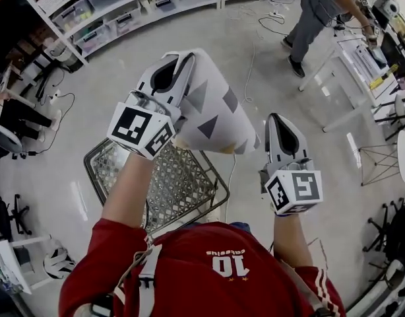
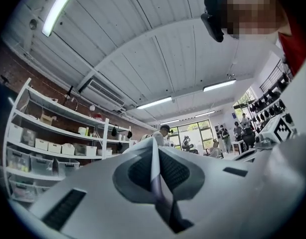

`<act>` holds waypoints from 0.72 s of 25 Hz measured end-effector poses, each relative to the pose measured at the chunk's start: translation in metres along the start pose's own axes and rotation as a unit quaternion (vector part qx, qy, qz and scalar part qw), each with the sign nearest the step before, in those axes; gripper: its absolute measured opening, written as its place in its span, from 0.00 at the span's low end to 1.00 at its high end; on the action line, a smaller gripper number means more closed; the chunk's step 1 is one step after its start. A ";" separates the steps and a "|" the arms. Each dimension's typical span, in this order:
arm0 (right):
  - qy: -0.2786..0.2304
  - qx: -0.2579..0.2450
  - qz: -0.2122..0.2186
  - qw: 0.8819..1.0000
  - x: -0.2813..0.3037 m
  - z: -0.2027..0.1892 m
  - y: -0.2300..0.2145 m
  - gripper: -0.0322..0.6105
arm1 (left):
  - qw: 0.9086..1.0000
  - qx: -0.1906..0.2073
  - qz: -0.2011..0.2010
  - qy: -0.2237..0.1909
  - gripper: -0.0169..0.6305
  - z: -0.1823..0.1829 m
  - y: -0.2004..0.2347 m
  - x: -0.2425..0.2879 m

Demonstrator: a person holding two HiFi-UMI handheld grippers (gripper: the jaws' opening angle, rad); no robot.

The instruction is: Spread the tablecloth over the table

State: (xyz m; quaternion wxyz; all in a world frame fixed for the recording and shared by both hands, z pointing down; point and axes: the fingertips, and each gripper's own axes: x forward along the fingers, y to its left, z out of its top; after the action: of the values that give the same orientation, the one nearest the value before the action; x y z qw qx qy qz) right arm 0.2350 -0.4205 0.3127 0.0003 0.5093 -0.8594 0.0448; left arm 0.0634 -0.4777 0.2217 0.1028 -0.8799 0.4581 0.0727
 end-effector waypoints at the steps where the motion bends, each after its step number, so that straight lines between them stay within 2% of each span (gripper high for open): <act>1: 0.001 0.000 -0.001 1.000 -0.001 -0.001 -0.001 0.07 | 1.000 -0.003 -0.002 0.002 0.05 0.000 -0.002 -0.003; 5: 0.002 0.002 0.000 1.000 -0.004 -0.002 0.001 0.07 | 1.000 -0.014 -0.011 0.017 0.05 0.003 -0.006 -0.022; 9: 0.001 0.000 0.011 1.000 -0.001 -0.001 0.015 0.07 | 0.999 -0.005 -0.011 0.040 0.05 0.007 -0.002 -0.062; 14: -0.007 0.006 0.035 0.999 0.009 0.004 0.044 0.07 | 0.997 0.012 0.036 0.060 0.05 0.017 0.029 -0.118; 18: -0.008 0.008 0.055 0.998 0.012 0.004 0.083 0.07 | 0.994 0.028 0.067 0.080 0.05 0.023 0.053 -0.167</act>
State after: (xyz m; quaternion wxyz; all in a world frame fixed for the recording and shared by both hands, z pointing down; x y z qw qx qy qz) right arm 0.1566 -0.3911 0.3030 -0.0132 0.4615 -0.8858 0.0471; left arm -0.0760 -0.3692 0.2304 0.0855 -0.8470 0.5246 -0.0036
